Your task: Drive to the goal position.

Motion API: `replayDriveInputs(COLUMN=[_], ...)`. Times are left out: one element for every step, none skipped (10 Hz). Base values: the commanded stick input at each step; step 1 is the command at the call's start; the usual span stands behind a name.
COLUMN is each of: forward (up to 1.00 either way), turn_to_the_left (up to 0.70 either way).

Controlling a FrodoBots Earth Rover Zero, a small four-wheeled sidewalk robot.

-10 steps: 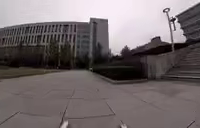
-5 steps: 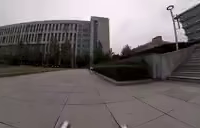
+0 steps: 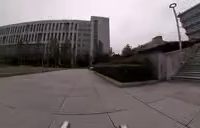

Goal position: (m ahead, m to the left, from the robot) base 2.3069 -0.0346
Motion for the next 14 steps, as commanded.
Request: replayDriveInputs(forward=[0.7, 0.7, 0.7, 0.7, 0.7, 0.7, 0.7, 0.7, 0.7, 0.7, 0.7, 0.7, 0.7, 0.7], turn_to_the_left=[0.0, 0.0, 0.0, 0.0, 0.0, 0.0, -0.02, -0.05, -0.32, -0.12, 0.0, 0.0, 0.0, 0.0])
